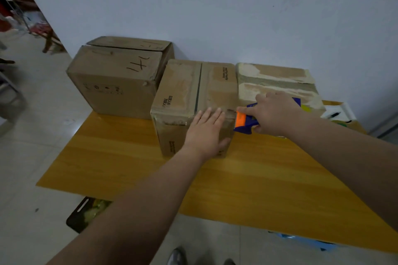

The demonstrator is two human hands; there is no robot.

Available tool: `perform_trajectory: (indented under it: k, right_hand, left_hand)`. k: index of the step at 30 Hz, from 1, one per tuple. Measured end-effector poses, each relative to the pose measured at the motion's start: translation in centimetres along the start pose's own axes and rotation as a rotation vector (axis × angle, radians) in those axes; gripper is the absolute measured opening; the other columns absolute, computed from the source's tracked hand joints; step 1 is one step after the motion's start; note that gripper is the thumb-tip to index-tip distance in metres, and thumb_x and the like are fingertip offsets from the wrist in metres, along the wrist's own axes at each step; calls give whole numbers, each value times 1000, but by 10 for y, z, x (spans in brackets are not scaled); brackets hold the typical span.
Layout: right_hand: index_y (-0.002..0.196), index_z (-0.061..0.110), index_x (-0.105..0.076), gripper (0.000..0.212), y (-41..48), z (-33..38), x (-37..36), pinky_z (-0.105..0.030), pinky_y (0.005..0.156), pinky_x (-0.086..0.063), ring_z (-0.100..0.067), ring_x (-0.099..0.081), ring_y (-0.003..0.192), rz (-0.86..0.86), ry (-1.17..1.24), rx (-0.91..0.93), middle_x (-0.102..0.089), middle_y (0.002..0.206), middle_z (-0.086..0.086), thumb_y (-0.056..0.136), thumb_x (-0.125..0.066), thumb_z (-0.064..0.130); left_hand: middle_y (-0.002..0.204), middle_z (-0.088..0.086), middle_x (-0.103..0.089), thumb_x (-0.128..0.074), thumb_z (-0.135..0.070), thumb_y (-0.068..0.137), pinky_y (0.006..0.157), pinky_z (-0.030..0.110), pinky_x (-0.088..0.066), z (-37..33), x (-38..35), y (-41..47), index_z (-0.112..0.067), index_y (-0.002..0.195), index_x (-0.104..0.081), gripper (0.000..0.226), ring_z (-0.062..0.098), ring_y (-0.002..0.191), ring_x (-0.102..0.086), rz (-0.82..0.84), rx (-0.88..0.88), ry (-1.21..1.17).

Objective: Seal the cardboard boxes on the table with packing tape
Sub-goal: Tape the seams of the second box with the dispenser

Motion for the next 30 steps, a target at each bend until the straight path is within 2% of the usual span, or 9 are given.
perform_trajectory:
  k: [3,7,12,19,22,24,27,30]
  right_hand:
    - [149,45,-8,70,0,-1,-5,-35,78,-40,-26,-53,105,14,53,-13,-50,121,-6,91,-44,60]
    - [149,45,-7,71,3,0,-9,-34,74,-36,-27,-52,105,-11,95,-38,-49,122,-6,90,-44,61]
    - [148,44,-8,72,4,2,-13,-34,70,-34,-27,-53,104,-22,72,-45,-49,121,-7,89,-45,62]
    - [149,42,-10,78,-1,3,-17,-38,81,-41,-30,-53,104,-34,130,-42,-49,122,-10,85,-46,67]
    - [149,42,-7,86,-2,0,-18,-38,84,-41,-31,-51,109,-19,146,-20,-48,125,-11,80,-48,72]
    - [149,42,-4,90,-4,-8,-18,-36,81,-40,-30,-50,109,-45,129,19,-47,125,-10,78,-49,73]
    - [148,43,4,92,-12,-24,-18,-34,77,-37,-28,-49,108,-123,97,83,-44,123,-10,78,-49,73]
    - [147,44,8,91,-27,-35,-31,-33,78,-37,-26,-48,105,-135,65,123,-43,122,-10,80,-46,72]
  left_hand:
    - [158,-5,-5,-41,-49,94,112,31,6,35,3,-13,-28,150,-3,70,14,145,-3,-20,-40,41]
    - [158,-4,-7,-37,-45,96,116,31,2,101,7,-45,-29,149,-5,64,14,145,-2,-47,117,58]
    - [157,-4,-4,-34,-55,94,111,35,8,66,2,-31,-23,150,-5,71,23,145,3,-78,278,23]
    - [158,0,-9,-42,-38,97,111,27,8,-13,1,5,-19,151,-9,66,14,145,-4,-64,-53,-55]
    - [158,-2,-10,-43,-31,98,112,25,8,-10,0,5,-19,151,-9,64,12,145,-5,-79,-57,-85]
    - [158,-3,-13,-44,-27,97,113,24,5,-7,1,6,-20,150,-13,62,11,144,-8,-88,-41,-99]
    - [157,-3,-16,-45,-24,97,115,26,0,-9,-1,5,-20,150,-15,61,11,144,-11,-99,-43,-107]
    - [157,-4,-16,-44,-24,97,115,25,2,-9,-5,2,-22,150,-15,60,10,144,-11,-131,-38,-90]
Point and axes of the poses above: each hand's wrist, its own y-axis towards the middle knuckle, its own x-axis out of the back of the hand, z = x × y, the point moved 5 cm from there along y, towards the middle knuckle
